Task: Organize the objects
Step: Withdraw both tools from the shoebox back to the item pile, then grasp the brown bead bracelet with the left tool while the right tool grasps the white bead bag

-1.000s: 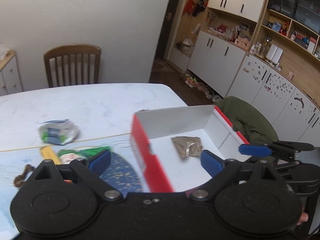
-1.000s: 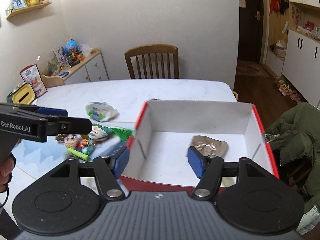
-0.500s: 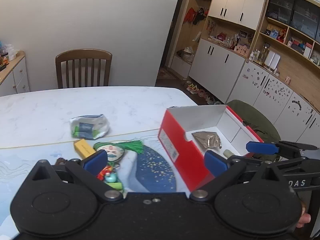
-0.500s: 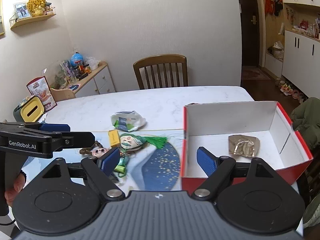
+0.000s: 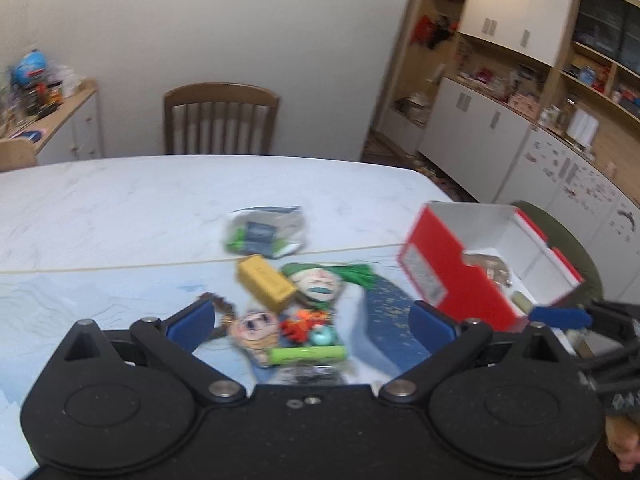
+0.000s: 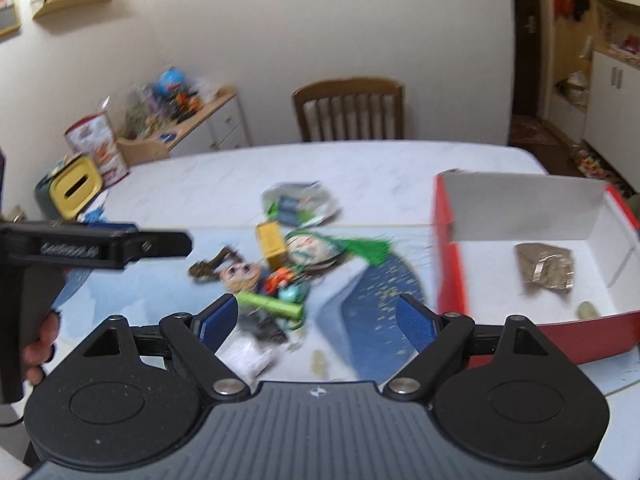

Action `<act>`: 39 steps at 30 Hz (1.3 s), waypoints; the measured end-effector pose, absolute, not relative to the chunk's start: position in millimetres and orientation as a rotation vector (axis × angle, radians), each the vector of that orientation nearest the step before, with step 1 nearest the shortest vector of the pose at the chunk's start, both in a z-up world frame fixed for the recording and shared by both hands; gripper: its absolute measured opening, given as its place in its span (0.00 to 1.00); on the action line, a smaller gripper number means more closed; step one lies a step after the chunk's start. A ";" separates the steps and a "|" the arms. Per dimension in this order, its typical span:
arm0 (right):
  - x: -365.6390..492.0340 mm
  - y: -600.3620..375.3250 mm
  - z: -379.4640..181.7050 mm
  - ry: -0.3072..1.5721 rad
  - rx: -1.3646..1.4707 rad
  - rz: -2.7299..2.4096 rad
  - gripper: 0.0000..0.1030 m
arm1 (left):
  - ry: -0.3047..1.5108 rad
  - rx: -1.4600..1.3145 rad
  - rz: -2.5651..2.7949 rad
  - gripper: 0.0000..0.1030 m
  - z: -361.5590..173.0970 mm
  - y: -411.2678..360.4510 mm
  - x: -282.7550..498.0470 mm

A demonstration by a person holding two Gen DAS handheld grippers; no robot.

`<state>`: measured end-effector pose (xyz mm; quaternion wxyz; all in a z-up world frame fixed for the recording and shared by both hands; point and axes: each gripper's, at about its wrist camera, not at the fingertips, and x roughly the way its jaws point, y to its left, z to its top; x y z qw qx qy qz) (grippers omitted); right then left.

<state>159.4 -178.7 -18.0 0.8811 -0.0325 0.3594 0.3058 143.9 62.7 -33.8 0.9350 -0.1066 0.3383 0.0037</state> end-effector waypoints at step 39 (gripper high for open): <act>184.4 -65.6 -122.4 0.971 -0.319 0.829 0.81 | 0.850 -0.202 0.087 0.77 -155.9 152.7 209.5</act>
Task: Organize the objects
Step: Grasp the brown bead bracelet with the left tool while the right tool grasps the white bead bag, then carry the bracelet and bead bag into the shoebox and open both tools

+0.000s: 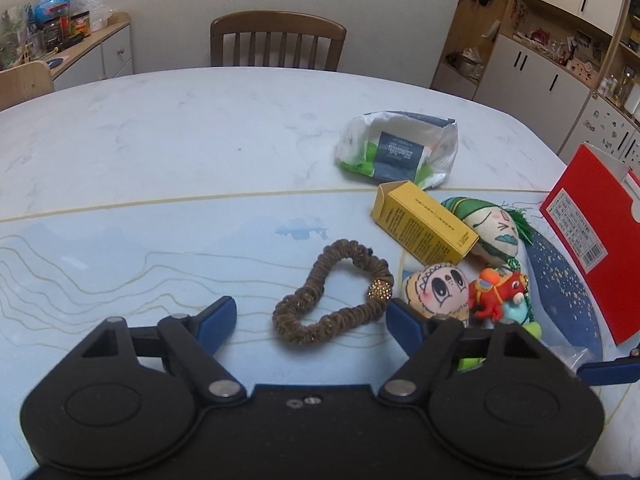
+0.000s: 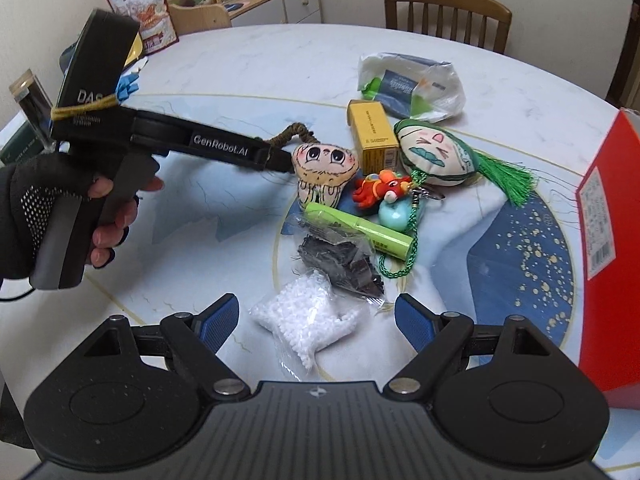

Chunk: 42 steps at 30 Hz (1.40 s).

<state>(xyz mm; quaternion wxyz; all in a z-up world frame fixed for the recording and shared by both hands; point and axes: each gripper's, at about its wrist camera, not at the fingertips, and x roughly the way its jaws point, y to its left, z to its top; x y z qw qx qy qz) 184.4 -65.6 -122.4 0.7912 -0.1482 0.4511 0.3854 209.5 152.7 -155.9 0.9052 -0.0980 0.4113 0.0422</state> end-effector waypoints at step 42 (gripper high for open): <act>167.6 -87.1 -100.3 0.922 -0.303 0.887 0.30 | 0.803 -0.279 0.072 0.07 -122.2 140.9 177.7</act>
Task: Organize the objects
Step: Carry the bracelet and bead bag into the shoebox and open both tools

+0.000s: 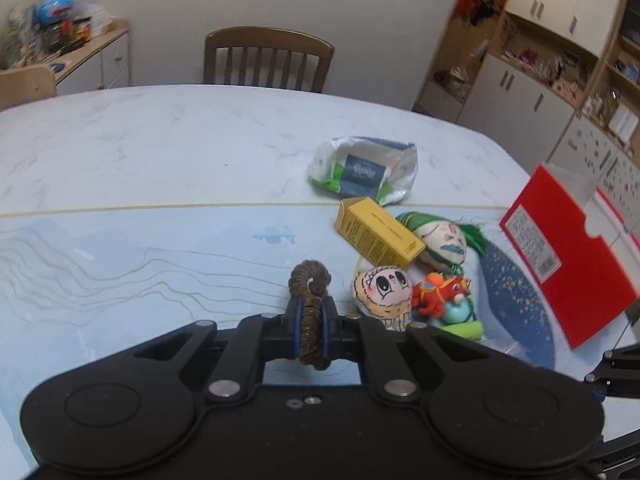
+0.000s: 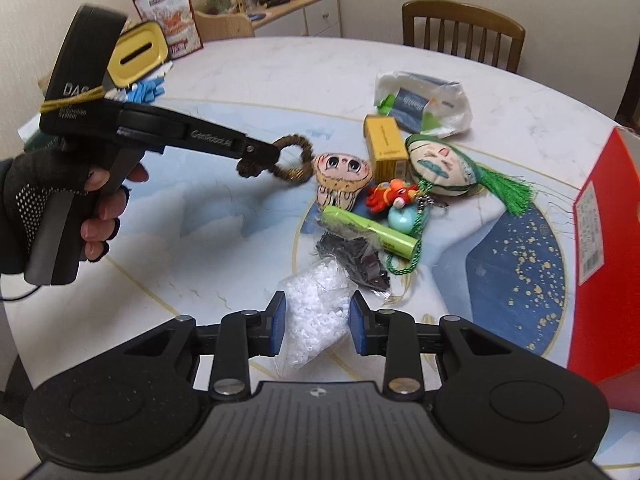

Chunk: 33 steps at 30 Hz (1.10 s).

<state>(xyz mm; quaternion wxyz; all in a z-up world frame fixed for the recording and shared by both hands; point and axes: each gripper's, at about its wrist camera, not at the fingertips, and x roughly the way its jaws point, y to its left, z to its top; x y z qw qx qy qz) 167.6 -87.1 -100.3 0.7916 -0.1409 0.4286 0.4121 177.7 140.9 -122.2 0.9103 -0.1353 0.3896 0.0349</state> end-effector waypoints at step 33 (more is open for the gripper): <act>216.9 -268.6 -7.0 0.774 -0.116 0.702 0.30 | 0.663 -0.303 -0.190 0.07 11.6 -29.4 196.4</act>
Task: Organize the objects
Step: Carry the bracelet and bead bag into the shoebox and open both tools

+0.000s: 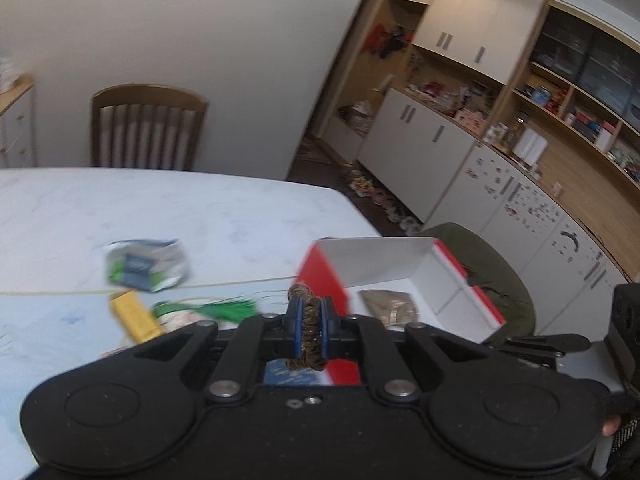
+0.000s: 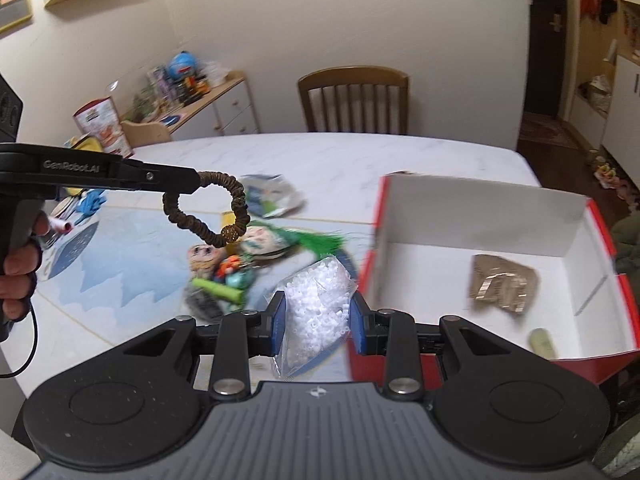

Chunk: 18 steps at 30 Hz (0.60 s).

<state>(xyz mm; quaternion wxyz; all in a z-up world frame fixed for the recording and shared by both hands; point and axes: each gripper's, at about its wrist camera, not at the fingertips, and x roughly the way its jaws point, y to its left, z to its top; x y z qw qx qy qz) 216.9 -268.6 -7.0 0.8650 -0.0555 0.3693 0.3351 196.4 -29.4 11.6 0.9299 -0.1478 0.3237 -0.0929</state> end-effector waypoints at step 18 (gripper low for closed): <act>286.1 -372.0 -14.8 0.776 -0.121 0.578 0.30 | 0.747 -0.242 -0.326 0.07 -12.3 -155.4 277.6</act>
